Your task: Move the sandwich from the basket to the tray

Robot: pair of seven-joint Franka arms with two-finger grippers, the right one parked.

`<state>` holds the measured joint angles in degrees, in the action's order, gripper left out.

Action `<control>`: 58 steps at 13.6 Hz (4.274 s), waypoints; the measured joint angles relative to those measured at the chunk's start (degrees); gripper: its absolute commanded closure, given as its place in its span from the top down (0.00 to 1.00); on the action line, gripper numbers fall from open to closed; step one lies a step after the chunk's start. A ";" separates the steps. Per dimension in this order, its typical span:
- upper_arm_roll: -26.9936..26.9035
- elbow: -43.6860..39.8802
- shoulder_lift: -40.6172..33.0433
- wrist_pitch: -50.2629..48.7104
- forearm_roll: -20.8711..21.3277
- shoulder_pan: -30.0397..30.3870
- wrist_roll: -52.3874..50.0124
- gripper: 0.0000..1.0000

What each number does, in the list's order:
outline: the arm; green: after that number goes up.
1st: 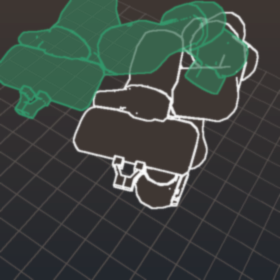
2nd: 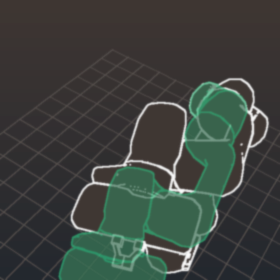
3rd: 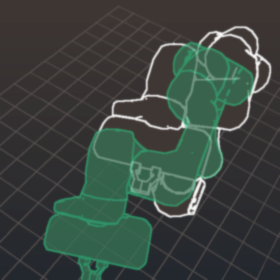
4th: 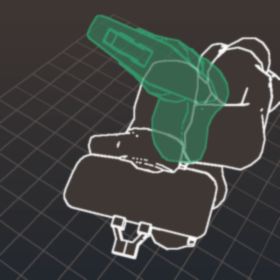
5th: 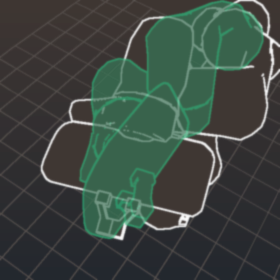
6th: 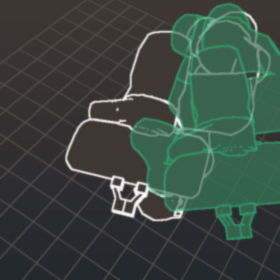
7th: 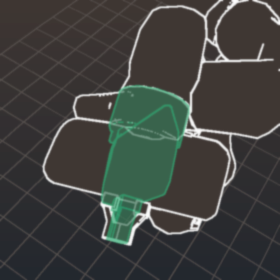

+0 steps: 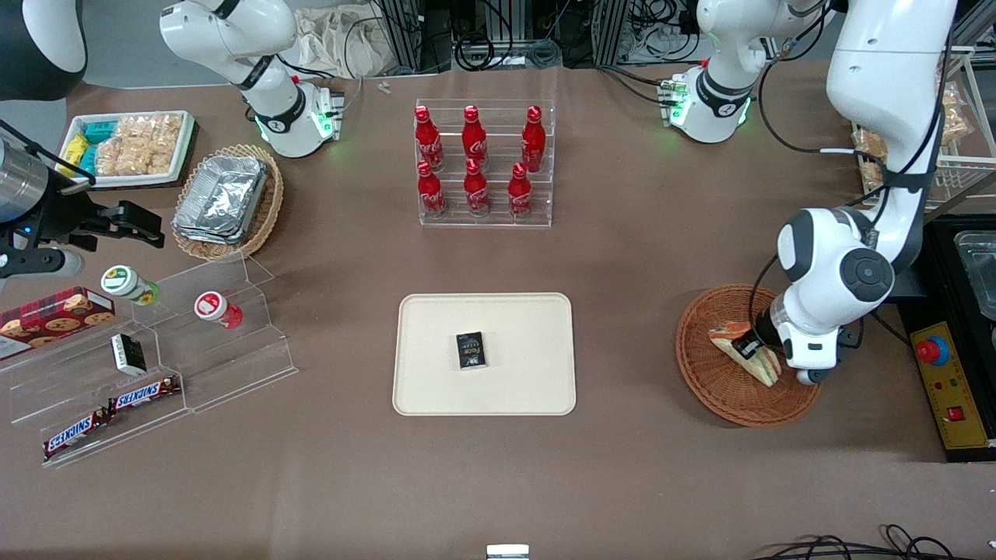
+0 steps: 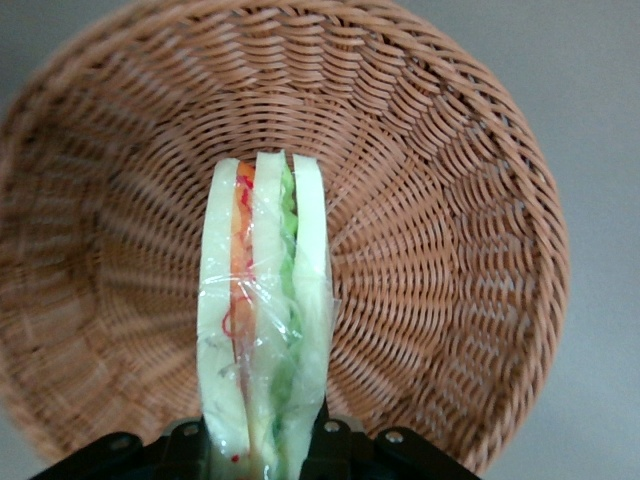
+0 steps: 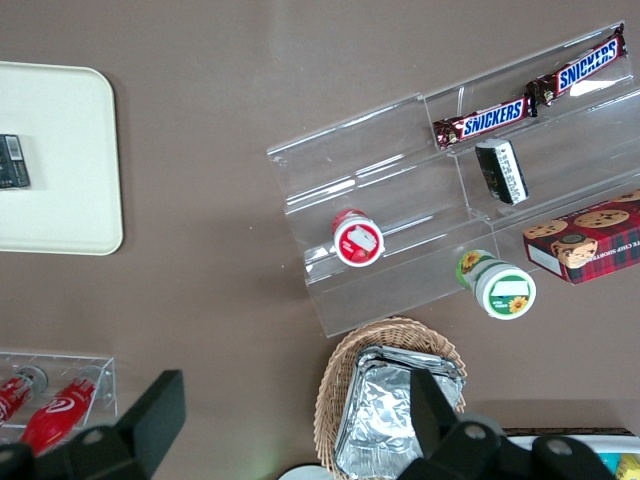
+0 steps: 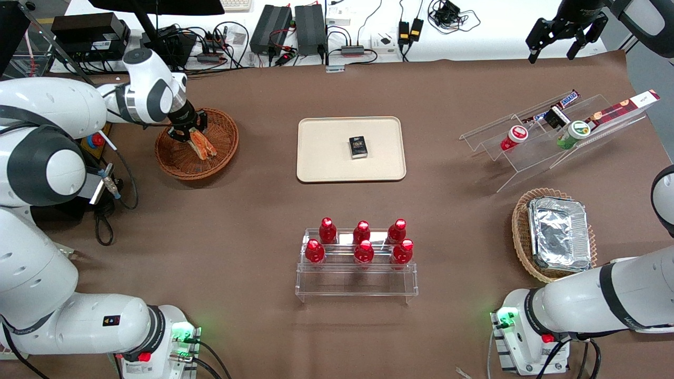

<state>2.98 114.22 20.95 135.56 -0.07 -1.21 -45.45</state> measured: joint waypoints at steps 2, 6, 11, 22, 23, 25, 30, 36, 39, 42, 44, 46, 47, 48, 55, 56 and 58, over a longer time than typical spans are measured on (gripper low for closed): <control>0.33 -1.69 -4.41 -8.93 0.21 -0.15 1.90 0.00; 3.57 -6.98 -10.88 -25.90 0.16 -0.95 10.48 0.00; 16.27 -11.95 -8.68 -28.88 -0.41 -1.73 10.54 0.00; 20.47 -19.95 9.78 -13.84 11.13 -15.03 6.97 0.00; 20.46 -20.49 12.01 -11.68 14.25 -15.69 4.74 0.00; 20.46 -21.15 15.55 -7.89 19.73 -16.57 1.17 0.00; 20.16 -21.70 19.54 -1.93 21.47 -16.88 -0.29 0.80; 19.63 -21.77 20.87 -0.88 22.70 -16.87 -2.51 1.00; 19.55 -23.57 20.11 -5.42 23.93 -16.77 -2.94 1.00; 19.52 -29.15 17.00 -17.65 23.20 -16.10 -1.63 1.00; 19.45 -33.43 15.31 -23.89 18.53 -14.27 3.29 1.00; 19.38 -36.61 14.01 -28.99 13.92 -11.43 8.74 1.00; 19.36 -37.56 13.16 -30.87 12.80 -9.67 11.13 1.00; 19.35 -38.24 12.05 -32.51 12.34 -7.88 13.23 1.00; 16.92 -39.11 -0.54 -46.59 6.52 1.33 27.59 1.00; 15.61 -39.08 -2.15 -47.83 5.50 1.31 27.94 1.00; 11.97 -38.76 -5.54 -50.21 2.57 0.99 30.05 1.00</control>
<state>14.94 75.46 15.41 85.34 2.50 -0.22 -15.40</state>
